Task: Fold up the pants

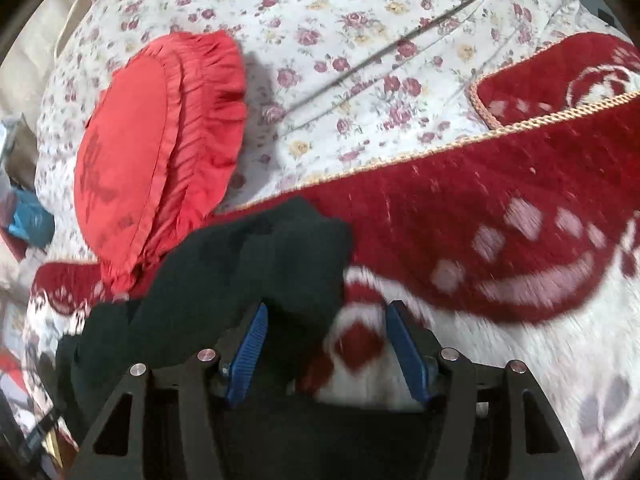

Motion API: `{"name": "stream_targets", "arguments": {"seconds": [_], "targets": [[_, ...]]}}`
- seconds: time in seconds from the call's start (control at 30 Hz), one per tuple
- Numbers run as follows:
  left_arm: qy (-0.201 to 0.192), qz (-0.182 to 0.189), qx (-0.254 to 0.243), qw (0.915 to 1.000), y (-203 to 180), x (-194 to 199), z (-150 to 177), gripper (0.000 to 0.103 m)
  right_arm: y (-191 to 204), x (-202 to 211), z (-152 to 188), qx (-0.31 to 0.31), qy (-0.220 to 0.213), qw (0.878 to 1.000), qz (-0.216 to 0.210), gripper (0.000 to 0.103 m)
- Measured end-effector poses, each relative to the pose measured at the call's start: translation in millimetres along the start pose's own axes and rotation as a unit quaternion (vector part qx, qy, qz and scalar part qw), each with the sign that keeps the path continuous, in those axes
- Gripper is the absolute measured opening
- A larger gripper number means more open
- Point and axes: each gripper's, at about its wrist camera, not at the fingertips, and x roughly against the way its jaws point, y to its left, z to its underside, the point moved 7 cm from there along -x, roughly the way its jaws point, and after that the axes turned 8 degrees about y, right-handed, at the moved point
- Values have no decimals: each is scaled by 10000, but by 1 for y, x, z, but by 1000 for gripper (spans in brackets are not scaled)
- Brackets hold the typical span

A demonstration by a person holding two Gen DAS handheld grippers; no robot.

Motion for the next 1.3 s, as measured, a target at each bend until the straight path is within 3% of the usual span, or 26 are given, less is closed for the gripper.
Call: {"name": "stream_targets", "arguments": {"seconds": [0.07,0.1,0.2,0.33,0.4,0.5,0.6,0.67,0.77,0.93,1.0,1.1,1.2,1.3], "targets": [[17,-42,-4,10000,-1,-1,0,76,-1,-1,-8,86,-172,9998,-54,29],[24,-49,5,10000,-1,-2,0,76,2,-1,-11,161,-196,9996,-100,8],[22,-11,32,10000,-2,0,-1,76,13,11,-11,442,-240,9986,-183,8],[14,75,64,10000,1,4,-1,76,13,78,6,606,-651,9955,-340,7],[20,129,93,9999,3,6,-1,76,3,119,25,616,-840,9942,-280,7],[18,209,99,9997,5,12,-1,76,-16,159,60,612,-742,9952,-180,7],[-147,118,97,9998,13,24,-2,76,-35,151,95,664,-218,9974,146,7],[-246,132,216,9994,21,33,-3,76,-47,119,111,631,228,9972,338,7],[-247,103,402,9988,36,40,-4,76,-52,83,122,1109,685,9841,1203,14],[-354,-14,605,9975,58,50,-8,76,-33,124,103,1271,14,9832,1312,40],[-297,-10,668,9973,64,47,-10,76,-6,139,100,1515,-215,9836,949,42],[-254,21,689,9973,64,41,-9,76,60,134,116,2183,-160,9754,-268,42],[-169,-23,689,9975,64,33,-9,76,129,102,145,2963,105,9507,-910,42],[-155,-30,718,9973,64,29,-10,76,188,70,176,3857,205,9162,-1073,42]]}}
